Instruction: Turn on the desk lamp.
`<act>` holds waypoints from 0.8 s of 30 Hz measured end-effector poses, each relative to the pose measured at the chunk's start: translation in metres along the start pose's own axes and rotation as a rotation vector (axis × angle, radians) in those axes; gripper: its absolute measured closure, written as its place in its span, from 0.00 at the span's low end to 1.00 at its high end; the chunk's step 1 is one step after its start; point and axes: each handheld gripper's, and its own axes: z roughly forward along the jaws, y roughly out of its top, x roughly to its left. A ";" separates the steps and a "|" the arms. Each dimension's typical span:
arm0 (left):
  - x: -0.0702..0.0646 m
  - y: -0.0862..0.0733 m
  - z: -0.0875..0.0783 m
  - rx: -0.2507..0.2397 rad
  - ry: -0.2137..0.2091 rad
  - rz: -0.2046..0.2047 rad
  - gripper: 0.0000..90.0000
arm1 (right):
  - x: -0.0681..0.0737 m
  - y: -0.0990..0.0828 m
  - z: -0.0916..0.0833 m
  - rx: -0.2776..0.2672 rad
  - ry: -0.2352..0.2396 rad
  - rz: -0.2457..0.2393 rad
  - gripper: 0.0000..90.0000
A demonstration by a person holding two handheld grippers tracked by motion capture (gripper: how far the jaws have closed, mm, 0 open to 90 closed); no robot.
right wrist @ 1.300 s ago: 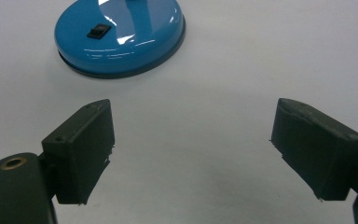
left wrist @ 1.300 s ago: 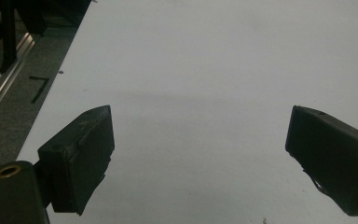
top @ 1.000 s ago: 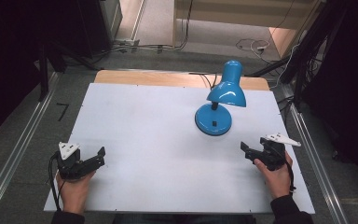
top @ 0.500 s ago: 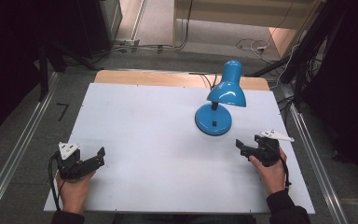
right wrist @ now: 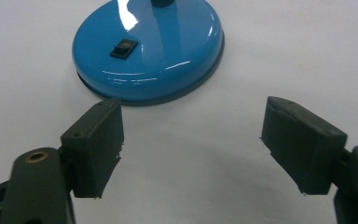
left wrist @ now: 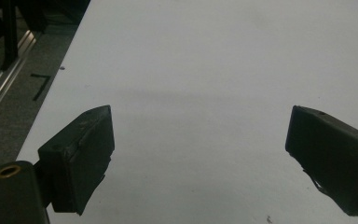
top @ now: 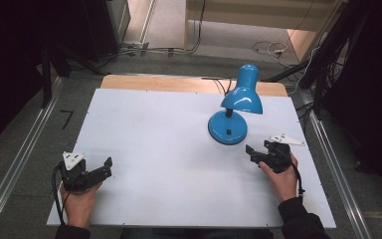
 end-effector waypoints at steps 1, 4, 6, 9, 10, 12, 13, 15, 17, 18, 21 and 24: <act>0.000 0.000 0.000 0.000 0.000 0.000 0.09 | 0.001 0.001 0.001 0.000 0.005 -0.004 0.25; 0.001 0.000 0.000 0.000 0.003 -0.001 0.09 | 0.004 0.004 0.002 -0.007 0.001 -0.009 0.33; 0.001 0.000 0.000 0.000 0.003 -0.001 0.09 | 0.007 0.007 0.003 -0.017 0.001 -0.013 0.40; 0.001 0.000 0.001 0.001 -0.007 -0.012 0.09 | 0.010 0.010 0.006 -0.031 0.003 -0.013 0.49; 0.001 -0.001 0.002 0.009 -0.008 -0.014 0.09 | 0.011 0.011 0.007 -0.033 0.006 -0.014 0.51; 0.002 -0.001 0.003 0.015 -0.006 -0.014 0.09 | 0.012 0.013 0.012 -0.035 -0.004 -0.011 0.57; 0.002 -0.001 0.003 0.015 -0.006 -0.014 0.09 | 0.013 0.014 0.014 -0.033 0.002 -0.006 0.60; 0.002 -0.001 0.001 0.006 -0.008 -0.018 0.10 | 0.014 0.015 0.016 -0.040 0.004 -0.011 0.63; 0.003 -0.001 0.001 0.006 -0.012 -0.020 0.10 | 0.017 0.018 0.020 -0.048 0.010 -0.014 0.70; 0.003 -0.001 0.001 0.007 -0.010 -0.023 0.10 | 0.018 0.019 0.022 -0.053 0.006 -0.020 0.72; 0.004 -0.001 0.001 0.006 -0.012 -0.028 0.10 | 0.021 0.021 0.026 -0.052 -0.002 -0.021 0.81; 0.003 -0.001 0.000 0.004 -0.015 -0.024 0.10 | 0.024 0.021 0.030 -0.049 -0.007 -0.030 0.89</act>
